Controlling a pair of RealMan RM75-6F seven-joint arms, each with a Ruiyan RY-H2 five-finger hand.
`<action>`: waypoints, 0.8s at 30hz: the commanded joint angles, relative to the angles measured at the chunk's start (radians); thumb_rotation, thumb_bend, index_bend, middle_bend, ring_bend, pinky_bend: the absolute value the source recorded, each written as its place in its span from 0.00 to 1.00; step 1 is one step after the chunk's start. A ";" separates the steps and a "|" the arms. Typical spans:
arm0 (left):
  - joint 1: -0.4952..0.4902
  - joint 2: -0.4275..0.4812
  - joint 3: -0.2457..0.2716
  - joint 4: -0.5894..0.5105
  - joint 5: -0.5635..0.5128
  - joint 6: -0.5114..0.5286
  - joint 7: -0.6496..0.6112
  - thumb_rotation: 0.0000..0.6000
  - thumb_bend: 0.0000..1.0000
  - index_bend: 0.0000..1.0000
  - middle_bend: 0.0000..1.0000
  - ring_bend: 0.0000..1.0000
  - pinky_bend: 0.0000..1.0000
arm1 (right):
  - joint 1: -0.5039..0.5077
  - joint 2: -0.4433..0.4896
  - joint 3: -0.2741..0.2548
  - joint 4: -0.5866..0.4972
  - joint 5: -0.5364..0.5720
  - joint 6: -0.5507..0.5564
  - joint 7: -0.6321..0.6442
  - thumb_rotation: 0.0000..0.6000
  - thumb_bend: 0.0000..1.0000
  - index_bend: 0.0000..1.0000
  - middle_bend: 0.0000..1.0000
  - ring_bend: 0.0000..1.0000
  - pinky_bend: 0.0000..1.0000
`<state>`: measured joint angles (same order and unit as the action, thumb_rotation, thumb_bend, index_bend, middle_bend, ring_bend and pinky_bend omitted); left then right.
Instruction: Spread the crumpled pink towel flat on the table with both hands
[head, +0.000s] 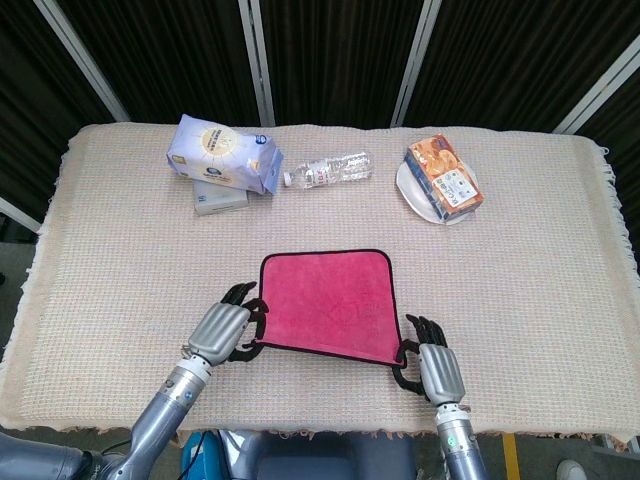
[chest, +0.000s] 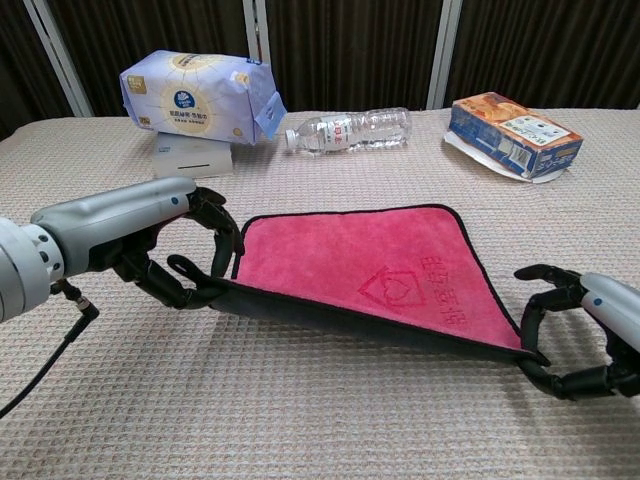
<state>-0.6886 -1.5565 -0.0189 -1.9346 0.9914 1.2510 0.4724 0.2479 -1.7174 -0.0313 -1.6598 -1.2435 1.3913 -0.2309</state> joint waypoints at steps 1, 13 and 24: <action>0.006 -0.003 0.001 0.001 0.004 -0.006 -0.005 1.00 0.51 0.65 0.26 0.01 0.04 | -0.006 -0.005 -0.004 0.004 -0.009 -0.004 -0.004 1.00 0.62 0.66 0.12 0.00 0.00; 0.011 0.076 0.012 -0.029 -0.016 -0.094 -0.016 1.00 0.18 0.26 0.14 0.00 0.03 | -0.021 0.015 -0.024 -0.006 -0.026 -0.054 -0.019 1.00 0.47 0.00 0.00 0.00 0.00; 0.034 0.164 0.003 -0.081 0.002 -0.132 -0.095 1.00 0.17 0.24 0.13 0.00 0.03 | -0.039 0.052 -0.032 -0.039 -0.080 -0.050 -0.005 1.00 0.41 0.00 0.00 0.00 0.00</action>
<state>-0.6632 -1.4082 -0.0146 -2.0051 0.9846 1.1185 0.3915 0.2123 -1.6710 -0.0626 -1.6941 -1.3171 1.3370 -0.2401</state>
